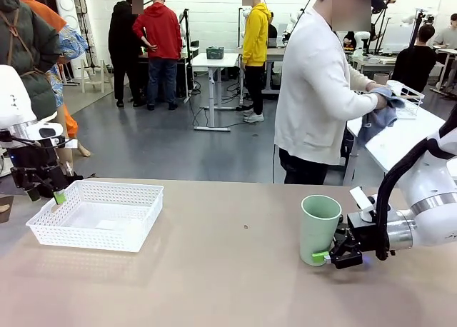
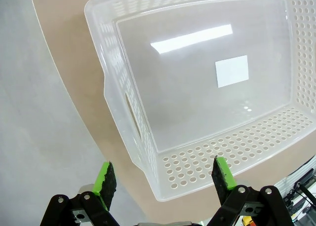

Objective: Clean and organize the cups into the basket.
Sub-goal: Pick up the Organizing basket and move it to the center of the table, then pick up the Reusable plastic cup from the right side of the table and place it inside the Organizing basket.

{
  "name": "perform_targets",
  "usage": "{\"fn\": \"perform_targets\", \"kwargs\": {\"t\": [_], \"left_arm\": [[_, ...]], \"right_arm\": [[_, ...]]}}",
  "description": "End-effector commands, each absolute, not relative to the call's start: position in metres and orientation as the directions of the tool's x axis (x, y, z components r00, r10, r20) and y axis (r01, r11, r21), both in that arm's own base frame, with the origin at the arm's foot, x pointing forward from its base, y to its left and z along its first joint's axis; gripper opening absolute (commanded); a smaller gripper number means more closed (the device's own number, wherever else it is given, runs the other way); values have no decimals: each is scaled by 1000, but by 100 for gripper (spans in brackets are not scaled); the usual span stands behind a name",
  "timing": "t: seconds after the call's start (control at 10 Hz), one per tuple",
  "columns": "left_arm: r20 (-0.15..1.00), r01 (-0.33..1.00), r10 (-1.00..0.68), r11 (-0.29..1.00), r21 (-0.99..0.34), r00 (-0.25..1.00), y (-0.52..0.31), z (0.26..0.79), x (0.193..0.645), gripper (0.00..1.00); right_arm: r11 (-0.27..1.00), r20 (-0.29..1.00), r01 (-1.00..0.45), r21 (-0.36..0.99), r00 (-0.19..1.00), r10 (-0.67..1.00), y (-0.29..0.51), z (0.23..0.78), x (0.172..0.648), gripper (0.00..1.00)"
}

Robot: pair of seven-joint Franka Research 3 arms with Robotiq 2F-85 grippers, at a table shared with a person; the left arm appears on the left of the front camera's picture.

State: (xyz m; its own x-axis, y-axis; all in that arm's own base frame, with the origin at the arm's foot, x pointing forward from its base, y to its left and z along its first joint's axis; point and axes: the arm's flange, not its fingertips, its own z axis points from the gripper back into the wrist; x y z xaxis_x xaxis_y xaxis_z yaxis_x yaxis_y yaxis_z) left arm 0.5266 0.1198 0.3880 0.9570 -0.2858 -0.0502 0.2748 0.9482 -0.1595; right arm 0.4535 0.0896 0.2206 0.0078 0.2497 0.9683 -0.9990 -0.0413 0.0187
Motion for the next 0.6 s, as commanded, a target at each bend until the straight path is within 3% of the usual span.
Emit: {"fn": "perform_targets", "kwargs": {"t": [0.0,0.3,0.4,0.5], "left_arm": [[-81,259,-272,956,-140,959,117,380,531,100],[-100,271,-284,954,-127,954,109,370,529,100],[-96,275,-287,953,-128,953,110,369,529,100],[-92,281,-295,950,-138,951,110,370,529,53]], "right_arm": [[-61,969,-998,-8,-23,245,88,217,457,100],[-65,970,-998,-8,-24,242,87,217,457,100],[-75,971,-997,-12,-29,236,86,217,457,91],[-88,971,-996,-14,-34,235,86,216,457,41]]}}
